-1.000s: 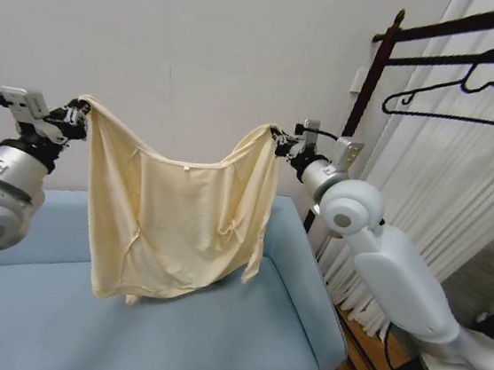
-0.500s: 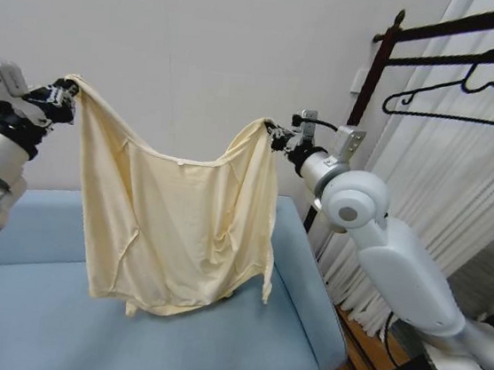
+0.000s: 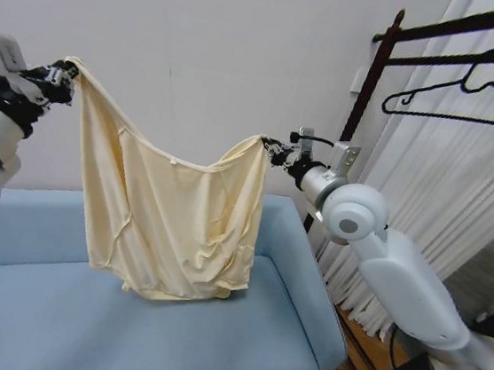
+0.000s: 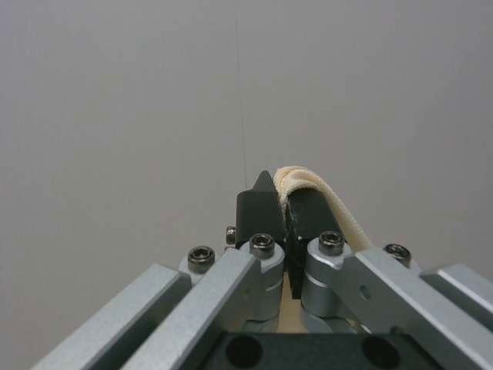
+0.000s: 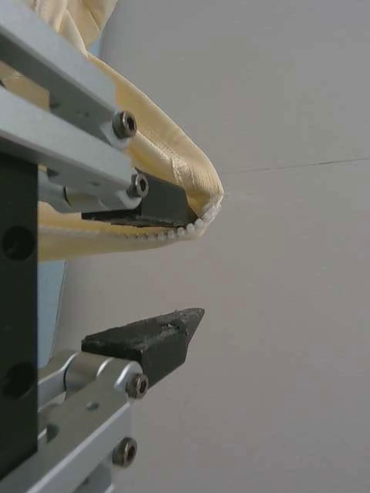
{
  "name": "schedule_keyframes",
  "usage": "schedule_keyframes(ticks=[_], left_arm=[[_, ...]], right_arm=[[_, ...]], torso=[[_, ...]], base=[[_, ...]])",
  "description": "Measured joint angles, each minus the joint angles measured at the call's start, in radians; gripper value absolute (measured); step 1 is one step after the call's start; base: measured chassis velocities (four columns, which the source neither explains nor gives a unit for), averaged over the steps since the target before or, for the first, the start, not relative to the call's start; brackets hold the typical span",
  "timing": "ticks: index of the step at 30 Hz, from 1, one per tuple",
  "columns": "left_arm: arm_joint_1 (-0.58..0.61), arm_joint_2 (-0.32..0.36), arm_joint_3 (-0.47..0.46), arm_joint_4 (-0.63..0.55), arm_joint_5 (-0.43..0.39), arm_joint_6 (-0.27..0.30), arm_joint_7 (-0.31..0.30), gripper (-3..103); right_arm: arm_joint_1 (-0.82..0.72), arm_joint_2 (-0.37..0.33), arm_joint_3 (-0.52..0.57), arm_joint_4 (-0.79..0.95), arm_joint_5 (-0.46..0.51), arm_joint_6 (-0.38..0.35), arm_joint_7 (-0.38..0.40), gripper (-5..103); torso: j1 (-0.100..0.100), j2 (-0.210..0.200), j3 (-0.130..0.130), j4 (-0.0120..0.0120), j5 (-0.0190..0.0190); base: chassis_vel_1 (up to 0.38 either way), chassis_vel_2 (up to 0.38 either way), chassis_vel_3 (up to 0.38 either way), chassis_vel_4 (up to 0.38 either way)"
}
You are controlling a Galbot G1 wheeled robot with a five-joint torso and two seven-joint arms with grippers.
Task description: Pick up the clothes from the sofa and hang them on the clothes hanger.
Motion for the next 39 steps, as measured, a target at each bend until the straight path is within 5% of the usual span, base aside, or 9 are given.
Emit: schedule_keyframes(ticks=[6,12,19,28,39], left_arm=[[-0.012,0.025,0.006,0.009,-0.024,0.004,0.002,1],[-0.017,0.038,0.006,0.013,-0.033,0.005,0.002,1],[-0.011,0.041,0.009,0.009,-0.036,0.009,0.002,1],[-0.004,0.032,0.015,0.009,-0.033,0.012,0.002,1],[-0.001,0.017,0.015,0.014,-0.025,0.015,0.005,1]], right_arm=[[0.002,-0.008,0.007,0.010,0.019,-0.009,0.002,60],[-0.010,-0.028,0.020,0.022,0.056,-0.015,-0.001,76],[-0.071,-0.087,0.101,0.050,0.232,-0.068,-0.025,99],[-0.126,-0.132,0.187,0.058,0.459,-0.173,-0.041,100],[-0.145,-0.148,0.174,0.036,0.421,-0.218,-0.109,100]], torso=[[0.000,0.000,0.000,0.0001,0.0000],[0.000,0.000,0.000,0.0000,0.0000],[0.000,0.000,0.000,-0.0001,0.0001],[0.000,0.000,0.000,-0.0001,0.0000],[0.000,0.000,0.000,0.0000,0.0000]], base=[[0.000,0.000,0.000,0.000],[0.000,0.000,0.000,0.000],[0.000,0.000,0.000,0.000],[0.000,0.000,0.000,0.000],[0.000,0.000,0.000,0.000]])
